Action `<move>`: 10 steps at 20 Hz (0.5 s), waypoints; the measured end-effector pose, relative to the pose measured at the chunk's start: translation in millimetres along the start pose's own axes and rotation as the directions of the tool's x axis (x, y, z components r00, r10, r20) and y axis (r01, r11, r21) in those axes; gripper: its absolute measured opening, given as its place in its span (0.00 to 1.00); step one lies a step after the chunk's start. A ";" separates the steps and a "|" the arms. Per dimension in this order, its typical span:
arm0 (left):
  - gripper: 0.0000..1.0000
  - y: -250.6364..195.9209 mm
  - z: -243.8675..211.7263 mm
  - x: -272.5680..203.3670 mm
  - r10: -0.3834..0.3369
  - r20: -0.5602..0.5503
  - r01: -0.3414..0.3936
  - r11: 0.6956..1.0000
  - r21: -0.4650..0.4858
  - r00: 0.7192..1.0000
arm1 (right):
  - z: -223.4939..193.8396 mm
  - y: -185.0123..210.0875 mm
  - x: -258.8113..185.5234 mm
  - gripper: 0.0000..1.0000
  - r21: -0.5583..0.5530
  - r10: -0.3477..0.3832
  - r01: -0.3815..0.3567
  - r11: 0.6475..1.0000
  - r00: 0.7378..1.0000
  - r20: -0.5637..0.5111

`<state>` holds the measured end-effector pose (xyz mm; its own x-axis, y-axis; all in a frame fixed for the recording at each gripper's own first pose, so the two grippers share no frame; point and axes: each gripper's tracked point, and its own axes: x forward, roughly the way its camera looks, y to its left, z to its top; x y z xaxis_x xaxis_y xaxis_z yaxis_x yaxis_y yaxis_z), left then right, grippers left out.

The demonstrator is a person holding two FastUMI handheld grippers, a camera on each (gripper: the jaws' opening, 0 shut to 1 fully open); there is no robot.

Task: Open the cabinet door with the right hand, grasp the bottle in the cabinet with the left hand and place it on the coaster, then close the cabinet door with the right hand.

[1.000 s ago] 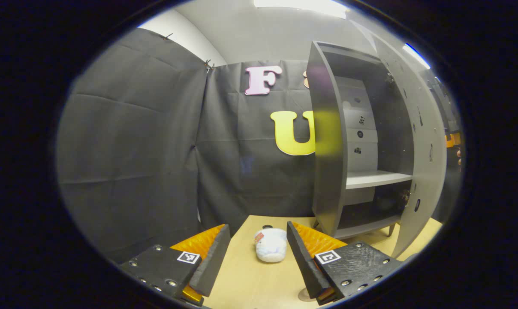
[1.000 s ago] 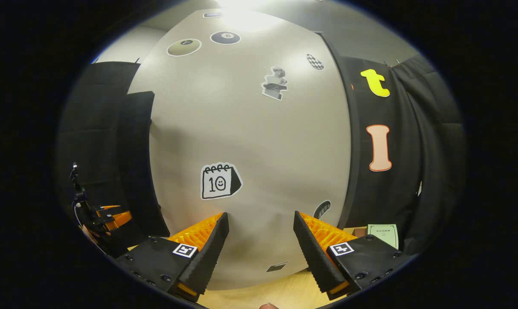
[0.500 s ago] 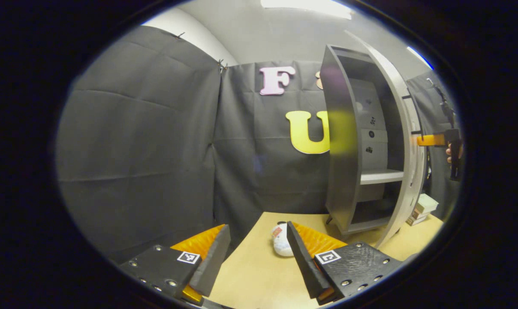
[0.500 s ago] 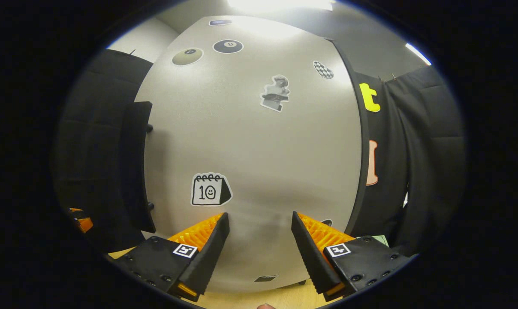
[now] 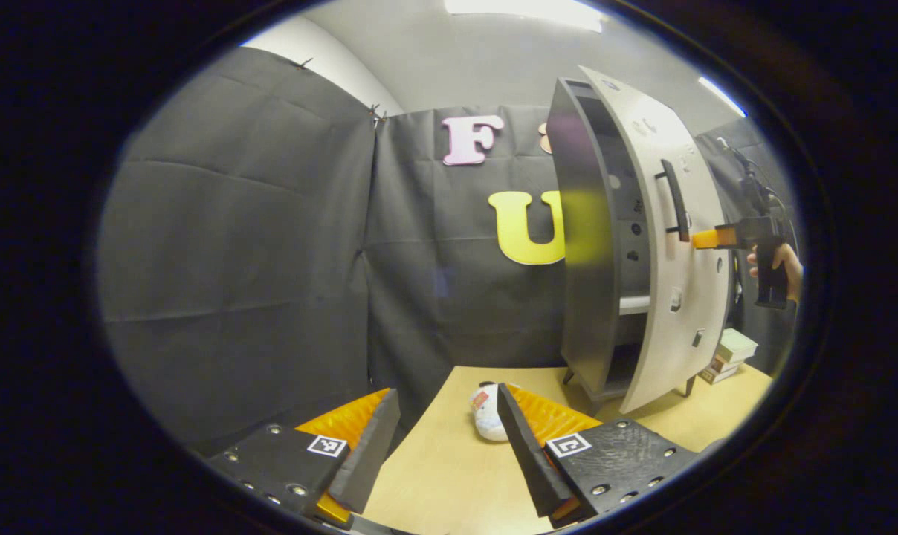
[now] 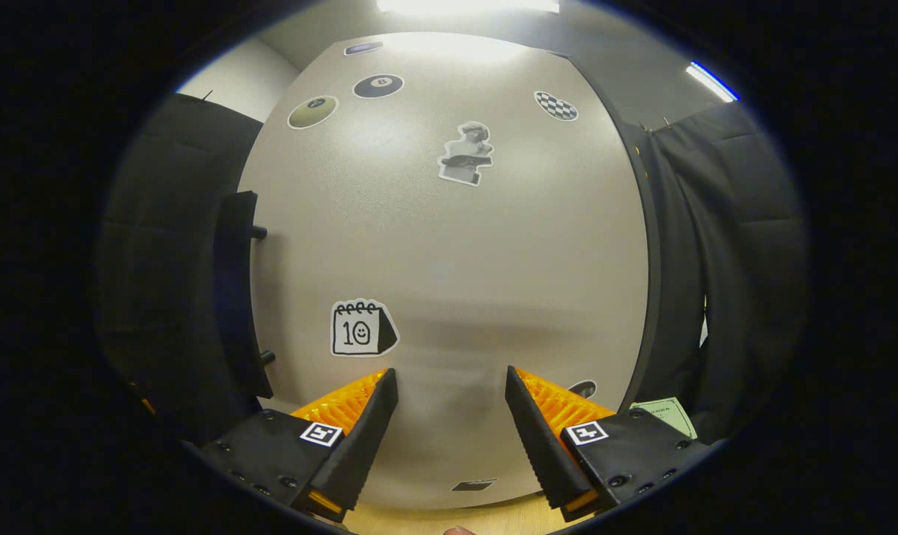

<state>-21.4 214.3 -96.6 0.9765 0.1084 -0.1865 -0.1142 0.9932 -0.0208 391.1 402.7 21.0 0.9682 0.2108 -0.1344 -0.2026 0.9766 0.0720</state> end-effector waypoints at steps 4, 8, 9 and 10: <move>0.80 -13.7 5.7 5.6 -0.051 0.007 0.051 0.999 -0.002 0.999 | -6.2 5.7 -3.2 0.89 0.008 -0.017 0.017 1.000 1.000 -0.014; 0.80 -40.4 14.3 16.4 -0.108 0.003 0.108 0.994 -0.011 0.994 | -5.7 9.3 -32.4 0.90 -0.010 0.007 -0.007 1.000 1.000 0.008; 0.80 -49.6 20.4 17.2 -0.114 0.012 0.114 0.993 -0.010 0.993 | -5.5 7.1 -44.5 0.94 -0.015 0.013 -0.012 1.000 1.000 0.016; 0.80 -61.1 27.7 18.1 -0.122 0.026 0.122 0.993 -0.008 0.992 | -5.9 4.2 -56.6 0.94 -0.019 0.025 -0.024 1.000 1.000 0.017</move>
<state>8.3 156.7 -71.6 0.9875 -0.0123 -0.1571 0.0043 0.9987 -0.0509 334.6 395.2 23.1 0.9653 0.2340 -0.1155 -0.2287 0.9718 0.0569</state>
